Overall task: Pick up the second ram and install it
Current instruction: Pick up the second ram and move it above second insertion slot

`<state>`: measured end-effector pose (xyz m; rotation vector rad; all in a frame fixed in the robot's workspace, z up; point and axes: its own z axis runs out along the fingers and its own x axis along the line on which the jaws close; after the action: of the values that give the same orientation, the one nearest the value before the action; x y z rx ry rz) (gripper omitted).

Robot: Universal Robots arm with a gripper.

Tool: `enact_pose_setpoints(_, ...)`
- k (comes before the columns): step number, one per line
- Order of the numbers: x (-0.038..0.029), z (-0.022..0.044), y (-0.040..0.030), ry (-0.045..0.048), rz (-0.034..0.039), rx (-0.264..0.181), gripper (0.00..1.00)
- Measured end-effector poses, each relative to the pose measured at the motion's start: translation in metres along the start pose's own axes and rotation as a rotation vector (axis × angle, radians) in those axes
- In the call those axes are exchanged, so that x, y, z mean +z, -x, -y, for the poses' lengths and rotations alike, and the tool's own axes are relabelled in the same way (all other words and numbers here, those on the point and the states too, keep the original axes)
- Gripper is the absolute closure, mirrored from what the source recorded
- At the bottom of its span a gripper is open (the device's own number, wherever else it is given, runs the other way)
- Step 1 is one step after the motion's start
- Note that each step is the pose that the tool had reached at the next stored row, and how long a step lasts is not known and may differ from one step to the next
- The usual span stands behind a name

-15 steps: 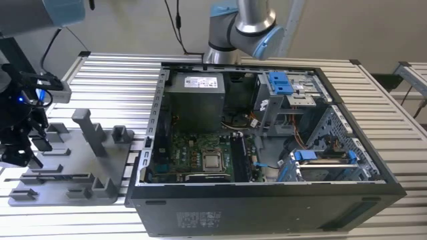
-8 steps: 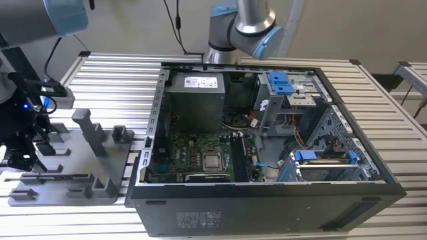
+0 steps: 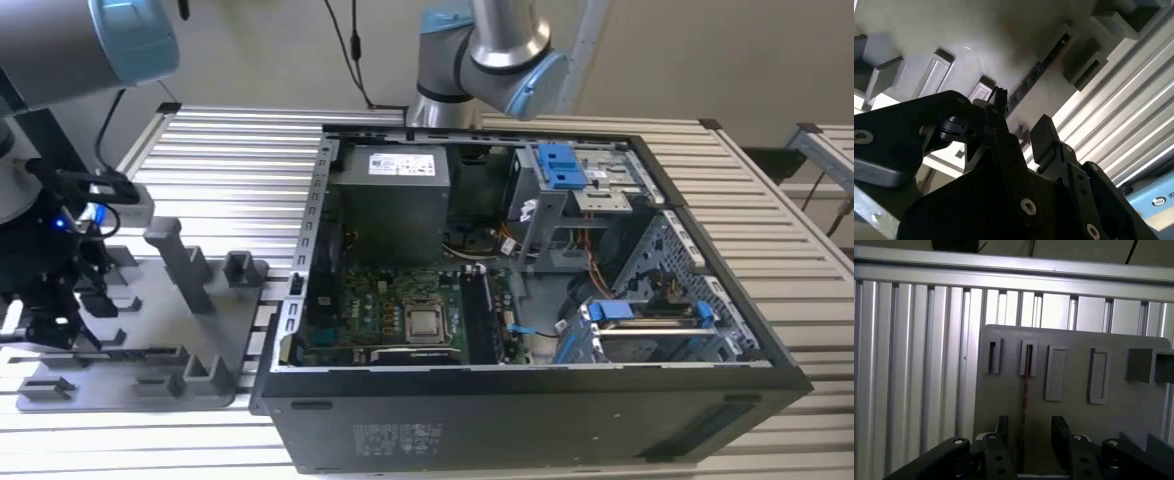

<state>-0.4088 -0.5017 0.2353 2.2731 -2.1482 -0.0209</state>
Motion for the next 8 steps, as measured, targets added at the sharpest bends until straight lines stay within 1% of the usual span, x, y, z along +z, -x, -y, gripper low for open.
enact_pose_setpoints(3, 0.0044, 0.0001, 0.0, 0.0002, -0.0031, 0.0, 0.52)
enact_pose_setpoints(8, 0.0105, 0.0, 0.0, -0.0008, -0.0043, 0.0, 0.52)
